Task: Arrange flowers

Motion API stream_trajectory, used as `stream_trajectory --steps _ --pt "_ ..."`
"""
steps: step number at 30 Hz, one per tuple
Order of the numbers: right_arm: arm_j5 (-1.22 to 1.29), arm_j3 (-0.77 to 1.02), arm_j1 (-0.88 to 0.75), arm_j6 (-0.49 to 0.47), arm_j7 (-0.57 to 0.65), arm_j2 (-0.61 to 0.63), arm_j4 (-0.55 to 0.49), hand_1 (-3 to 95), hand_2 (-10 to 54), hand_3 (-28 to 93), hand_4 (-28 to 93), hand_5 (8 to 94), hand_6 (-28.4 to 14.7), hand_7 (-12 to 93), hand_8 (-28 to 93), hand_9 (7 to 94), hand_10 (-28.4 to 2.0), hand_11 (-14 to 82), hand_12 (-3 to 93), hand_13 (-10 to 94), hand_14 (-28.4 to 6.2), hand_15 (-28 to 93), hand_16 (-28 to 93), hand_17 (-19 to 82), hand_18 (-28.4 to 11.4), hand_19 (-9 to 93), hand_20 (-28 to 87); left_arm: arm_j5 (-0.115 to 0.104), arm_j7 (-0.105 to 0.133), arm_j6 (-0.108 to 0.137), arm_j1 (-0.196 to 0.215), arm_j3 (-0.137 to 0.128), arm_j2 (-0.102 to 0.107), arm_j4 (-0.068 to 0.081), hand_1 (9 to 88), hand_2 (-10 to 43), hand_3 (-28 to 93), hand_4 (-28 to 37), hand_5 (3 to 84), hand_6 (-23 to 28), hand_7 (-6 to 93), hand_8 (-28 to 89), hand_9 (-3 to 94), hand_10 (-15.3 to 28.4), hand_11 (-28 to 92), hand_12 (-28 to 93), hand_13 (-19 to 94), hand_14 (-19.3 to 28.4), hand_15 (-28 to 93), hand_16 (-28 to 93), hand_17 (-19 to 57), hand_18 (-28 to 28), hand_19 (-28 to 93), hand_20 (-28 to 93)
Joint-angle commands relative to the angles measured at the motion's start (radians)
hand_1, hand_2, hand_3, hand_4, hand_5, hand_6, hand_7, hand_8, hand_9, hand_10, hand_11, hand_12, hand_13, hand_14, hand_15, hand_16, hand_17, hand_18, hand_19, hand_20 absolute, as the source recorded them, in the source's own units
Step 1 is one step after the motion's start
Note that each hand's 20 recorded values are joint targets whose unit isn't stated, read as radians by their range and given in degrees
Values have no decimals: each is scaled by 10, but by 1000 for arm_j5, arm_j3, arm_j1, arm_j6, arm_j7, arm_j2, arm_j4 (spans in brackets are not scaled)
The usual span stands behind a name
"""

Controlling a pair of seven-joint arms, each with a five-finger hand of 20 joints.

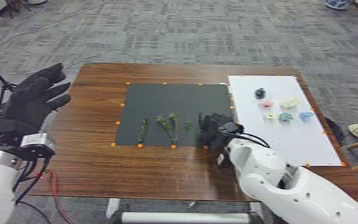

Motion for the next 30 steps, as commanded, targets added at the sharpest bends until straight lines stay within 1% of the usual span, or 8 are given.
stream_trajectory --steps 1,3,6,9,12,17,20,30 --pt "-27 62 -25 11 54 18 -65 268 -95 807 -259 723 7 529 108 830 -73 638 511 806 -72 844 433 549 -212 932 733 1 -5 1 8 -3 -12 -3 257 -16 683 -261 230 16 197 -96 161 92 217 199 73 126 427 -42 -109 193 390 115" --pt "-16 100 -43 1 63 28 -96 263 -95 810 -257 722 4 529 90 830 -73 638 511 806 -71 844 432 549 -213 932 733 2 -5 2 8 -3 -12 -3 257 -16 683 -262 231 16 197 -96 161 92 218 198 73 126 428 -42 -109 193 390 115" --pt "6 172 -79 33 75 53 -136 240 -95 807 -240 723 -1 567 -97 830 -76 634 515 805 -72 844 433 550 -214 932 733 3 -4 3 8 -4 -13 -3 256 -17 685 -264 231 16 196 -96 161 92 216 198 74 126 429 -42 -109 193 390 115" --pt "3 221 -94 106 97 88 -135 228 -95 802 -243 709 -10 557 -110 812 -85 627 516 789 -77 840 436 534 -219 932 732 1 -4 4 12 -6 -15 -4 255 -19 689 -265 231 17 197 -96 161 91 217 198 74 126 430 -42 -109 193 390 115" --pt "-18 242 -92 157 140 113 -98 229 -95 798 -246 666 -32 451 -113 728 -116 592 480 743 -92 832 438 477 -220 932 695 3 -3 2 15 -8 -17 -6 255 -19 689 -267 231 16 198 -96 161 91 217 198 74 126 429 -42 -109 193 390 115" --pt "-146 132 -37 362 201 193 3 300 -95 827 -280 532 -41 336 -102 618 -120 394 302 669 -98 852 382 396 -223 932 622 3 -4 0 19 -9 -17 -7 254 -21 692 -268 231 15 198 -97 161 90 218 198 75 125 430 -43 -109 192 390 115" --pt "-148 131 -47 336 209 225 27 316 -95 848 -282 440 -44 296 -108 500 -109 277 235 618 -96 861 359 348 -212 922 580 3 -3 -2 19 -8 -16 -7 254 -21 692 -270 231 15 199 -97 161 91 219 198 74 125 431 -43 -109 192 390 115" --pt "-134 168 -107 208 166 255 29 332 -95 836 -283 436 -32 265 -116 490 -86 203 206 595 -99 863 337 328 -213 903 563 3 -5 -3 27 -16 -15 -8 256 -20 693 -271 232 15 198 -98 161 92 218 196 74 125 431 -44 -108 191 389 115"
